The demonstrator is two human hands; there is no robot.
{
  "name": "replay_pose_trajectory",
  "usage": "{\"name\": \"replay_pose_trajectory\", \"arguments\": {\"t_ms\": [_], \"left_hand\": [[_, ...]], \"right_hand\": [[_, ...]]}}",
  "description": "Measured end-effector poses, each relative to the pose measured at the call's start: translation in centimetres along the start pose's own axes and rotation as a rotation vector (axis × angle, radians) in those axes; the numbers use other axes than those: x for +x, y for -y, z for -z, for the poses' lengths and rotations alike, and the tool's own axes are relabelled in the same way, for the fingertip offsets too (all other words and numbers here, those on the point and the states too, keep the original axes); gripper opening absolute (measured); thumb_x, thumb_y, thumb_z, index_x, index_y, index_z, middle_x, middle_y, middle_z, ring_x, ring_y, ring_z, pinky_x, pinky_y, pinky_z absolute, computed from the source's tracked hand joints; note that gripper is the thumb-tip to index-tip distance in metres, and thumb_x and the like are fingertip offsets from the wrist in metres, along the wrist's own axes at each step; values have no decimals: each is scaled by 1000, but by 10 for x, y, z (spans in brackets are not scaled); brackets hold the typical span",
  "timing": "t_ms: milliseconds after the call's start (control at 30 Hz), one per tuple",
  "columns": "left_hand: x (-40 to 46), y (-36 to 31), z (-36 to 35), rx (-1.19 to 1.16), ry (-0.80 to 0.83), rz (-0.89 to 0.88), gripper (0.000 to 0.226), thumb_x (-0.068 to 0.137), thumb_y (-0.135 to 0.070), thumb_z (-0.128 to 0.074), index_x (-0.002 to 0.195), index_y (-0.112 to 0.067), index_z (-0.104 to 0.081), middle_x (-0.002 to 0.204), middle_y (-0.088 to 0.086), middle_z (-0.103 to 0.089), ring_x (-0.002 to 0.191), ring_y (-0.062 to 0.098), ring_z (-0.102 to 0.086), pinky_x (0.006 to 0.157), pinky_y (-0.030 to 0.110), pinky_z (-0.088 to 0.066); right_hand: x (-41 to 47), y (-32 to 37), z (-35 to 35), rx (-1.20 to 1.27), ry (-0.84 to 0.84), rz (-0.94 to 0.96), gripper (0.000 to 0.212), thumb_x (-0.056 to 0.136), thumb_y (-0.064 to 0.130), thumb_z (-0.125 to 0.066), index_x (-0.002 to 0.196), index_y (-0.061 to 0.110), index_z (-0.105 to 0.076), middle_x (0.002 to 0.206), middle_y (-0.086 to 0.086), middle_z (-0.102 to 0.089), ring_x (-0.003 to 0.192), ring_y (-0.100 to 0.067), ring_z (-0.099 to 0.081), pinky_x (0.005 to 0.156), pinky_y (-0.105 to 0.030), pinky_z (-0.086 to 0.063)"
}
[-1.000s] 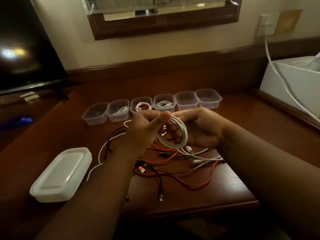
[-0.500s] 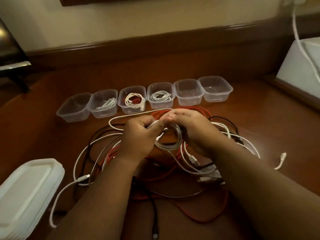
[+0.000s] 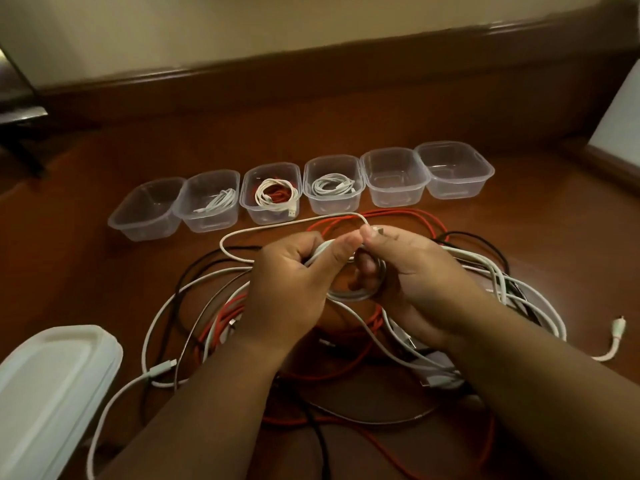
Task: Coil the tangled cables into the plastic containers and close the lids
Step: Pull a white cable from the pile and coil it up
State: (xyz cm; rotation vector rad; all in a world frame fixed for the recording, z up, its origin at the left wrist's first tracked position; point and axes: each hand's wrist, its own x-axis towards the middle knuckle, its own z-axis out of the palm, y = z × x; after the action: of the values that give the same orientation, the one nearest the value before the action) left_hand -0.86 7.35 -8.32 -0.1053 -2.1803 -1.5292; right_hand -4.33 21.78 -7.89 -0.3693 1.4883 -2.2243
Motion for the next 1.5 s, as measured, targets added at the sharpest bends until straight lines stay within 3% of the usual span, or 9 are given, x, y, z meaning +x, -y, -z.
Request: {"name": "replay_pose_trajectory", "arguments": {"t_ms": [200,333,433,567,700,800,1167,1300,1500], "left_hand": [[-4,-6,4,101,41,-165,40,88,-50,-58,70,-14,-58,60,1,-50,54,13,-47,50,25,-40],[-6,-10,11,-10,4,-183,13,91,-12,-51,93,-22,-58,79,-1,-52,69,8,-50,62,20,-43],[-3,-7,10,96,-48,-172,13,90,-18,-60,91,-31,-63,97,-6,-57,85,6,-58,74,14,-45],[-2,-11,2,44,-58,-7,10,80,-34,-72,89,-31,-74,97,-4,-69,90,11,-67,77,22,-55],[-8,-13,-12,-279,-10,206,19,93,-3,-58,98,-10,-76,95,7,-77,94,23,-73,87,38,-56],[-9,-15,-13,-568,18,337,27,90,-1,-50,93,-3,-76,98,17,-75,99,26,-71,89,35,-54],[-11,-23,-4,-858,350,630,23,76,-17,-59,94,-4,-67,90,9,-70,87,20,-66,76,31,-51],[-14,-19,-10,-579,348,489,18,82,-8,-67,80,-23,-76,86,3,-72,88,18,-70,77,32,-55],[-13,-10,-13,-95,114,227,24,94,-9,-63,97,-31,-70,96,-5,-73,95,12,-70,92,41,-56]], "right_hand": [[-5,-1,5,-285,-100,221,19,93,33,-56,80,25,-68,63,5,-57,61,-16,-53,61,-32,-46],[-5,2,11,-353,-118,237,23,94,34,-55,82,15,-64,57,6,-51,58,-16,-50,60,-33,-43],[-4,4,14,-219,-84,232,21,87,33,-54,76,16,-61,56,8,-47,52,-9,-46,60,-34,-42],[-2,6,16,-106,-52,246,22,89,31,-52,76,20,-65,56,8,-46,52,-9,-44,60,-33,-41],[-2,4,14,-106,-120,283,26,95,32,-52,76,26,-69,60,7,-52,58,-10,-48,61,-30,-44],[-3,7,14,-193,-171,321,25,97,33,-52,81,25,-69,62,7,-57,61,-11,-53,63,-32,-46],[-6,8,15,-548,-148,479,14,100,18,-53,90,17,-62,80,-3,-66,76,-18,-65,63,-25,-53],[-6,5,14,-648,-129,493,10,99,15,-54,92,14,-62,79,1,-63,74,-13,-60,64,-26,-50],[-5,4,17,-693,-179,486,13,100,21,-51,91,19,-60,75,-8,-58,62,-16,-50,53,-25,-42]]}}
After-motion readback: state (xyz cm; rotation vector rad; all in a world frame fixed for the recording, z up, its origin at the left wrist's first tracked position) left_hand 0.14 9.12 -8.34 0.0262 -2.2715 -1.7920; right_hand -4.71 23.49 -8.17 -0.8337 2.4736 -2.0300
